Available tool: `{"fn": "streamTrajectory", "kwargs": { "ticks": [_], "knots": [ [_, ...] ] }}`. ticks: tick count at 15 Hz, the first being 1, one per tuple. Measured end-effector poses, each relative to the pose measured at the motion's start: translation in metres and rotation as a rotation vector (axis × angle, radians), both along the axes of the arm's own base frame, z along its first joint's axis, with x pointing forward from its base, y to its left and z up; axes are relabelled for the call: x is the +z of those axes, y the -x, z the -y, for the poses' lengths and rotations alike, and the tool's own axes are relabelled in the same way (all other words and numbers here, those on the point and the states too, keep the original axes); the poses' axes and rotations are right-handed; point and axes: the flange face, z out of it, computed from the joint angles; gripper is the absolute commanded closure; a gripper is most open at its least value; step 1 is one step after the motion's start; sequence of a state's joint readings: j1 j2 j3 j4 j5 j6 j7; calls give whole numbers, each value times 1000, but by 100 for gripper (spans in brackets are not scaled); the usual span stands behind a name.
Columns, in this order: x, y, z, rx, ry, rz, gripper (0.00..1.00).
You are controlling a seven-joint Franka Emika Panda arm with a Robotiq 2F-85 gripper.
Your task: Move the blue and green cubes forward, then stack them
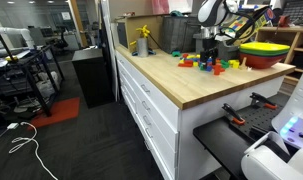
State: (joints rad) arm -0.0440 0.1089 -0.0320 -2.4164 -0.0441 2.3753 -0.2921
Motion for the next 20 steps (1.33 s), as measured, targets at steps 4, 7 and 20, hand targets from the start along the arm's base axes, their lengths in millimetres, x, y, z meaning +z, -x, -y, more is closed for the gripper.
{"fn": "streamTrajectory", "kwargs": {
  "ticks": [4,7,20],
  "knots": [
    [-5,-10,1,21,16,-1,26],
    [-4,-23,2,22,18,11,34],
    [-9,-34,3,20,19,-5,91]
  ]
}}
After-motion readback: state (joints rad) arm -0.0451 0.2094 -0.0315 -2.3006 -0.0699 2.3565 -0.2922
